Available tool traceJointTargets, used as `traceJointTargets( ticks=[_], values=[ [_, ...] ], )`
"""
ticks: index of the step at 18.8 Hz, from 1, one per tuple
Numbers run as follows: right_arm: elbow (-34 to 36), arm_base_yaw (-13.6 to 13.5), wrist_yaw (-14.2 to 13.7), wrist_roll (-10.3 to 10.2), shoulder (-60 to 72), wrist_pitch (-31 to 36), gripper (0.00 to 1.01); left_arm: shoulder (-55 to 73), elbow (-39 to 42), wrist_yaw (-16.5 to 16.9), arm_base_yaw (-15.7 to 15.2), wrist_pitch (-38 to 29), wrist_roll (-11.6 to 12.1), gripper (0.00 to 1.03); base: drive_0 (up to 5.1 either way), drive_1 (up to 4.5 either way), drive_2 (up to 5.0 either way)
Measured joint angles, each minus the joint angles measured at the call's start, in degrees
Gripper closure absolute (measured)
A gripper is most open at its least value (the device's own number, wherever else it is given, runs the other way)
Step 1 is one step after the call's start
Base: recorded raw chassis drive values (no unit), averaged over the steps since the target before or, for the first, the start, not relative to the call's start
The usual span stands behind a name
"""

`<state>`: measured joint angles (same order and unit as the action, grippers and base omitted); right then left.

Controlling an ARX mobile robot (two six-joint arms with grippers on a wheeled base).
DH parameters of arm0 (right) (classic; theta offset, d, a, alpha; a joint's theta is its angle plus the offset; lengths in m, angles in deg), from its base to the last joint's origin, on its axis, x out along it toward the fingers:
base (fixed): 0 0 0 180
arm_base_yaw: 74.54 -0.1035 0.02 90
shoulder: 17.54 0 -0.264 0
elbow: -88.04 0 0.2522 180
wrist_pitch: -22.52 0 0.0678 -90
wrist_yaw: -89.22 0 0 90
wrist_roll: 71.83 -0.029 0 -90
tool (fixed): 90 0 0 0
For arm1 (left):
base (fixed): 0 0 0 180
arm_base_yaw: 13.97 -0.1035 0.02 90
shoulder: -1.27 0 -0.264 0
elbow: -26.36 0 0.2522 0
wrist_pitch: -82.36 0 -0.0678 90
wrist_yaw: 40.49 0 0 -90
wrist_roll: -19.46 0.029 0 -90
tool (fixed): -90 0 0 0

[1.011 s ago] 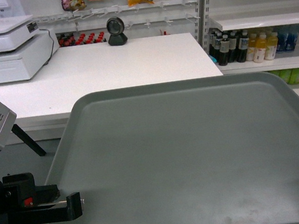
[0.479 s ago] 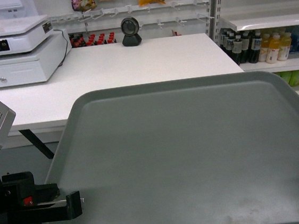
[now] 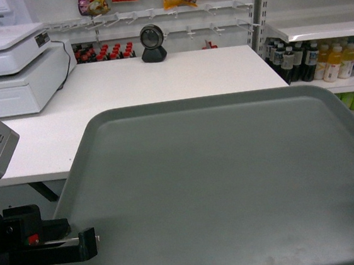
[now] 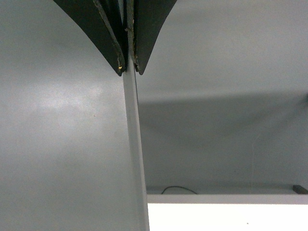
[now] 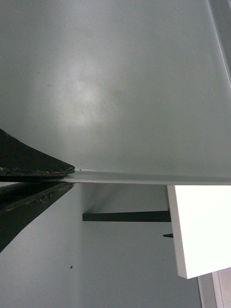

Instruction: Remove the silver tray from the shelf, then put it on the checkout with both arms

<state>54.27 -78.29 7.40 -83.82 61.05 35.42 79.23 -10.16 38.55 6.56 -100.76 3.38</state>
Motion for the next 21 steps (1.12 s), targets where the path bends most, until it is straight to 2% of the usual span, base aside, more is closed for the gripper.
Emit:
traceJointTargets(
  ticks=[21],
  values=[
    [-0.02, 0.00, 0.00, 0.00, 0.04, -0.07, 0.99, 0.04, 0.00, 0.00, 0.00, -0.09, 0.00, 1.00, 0.0, 4.03, -3.9]
  ],
)
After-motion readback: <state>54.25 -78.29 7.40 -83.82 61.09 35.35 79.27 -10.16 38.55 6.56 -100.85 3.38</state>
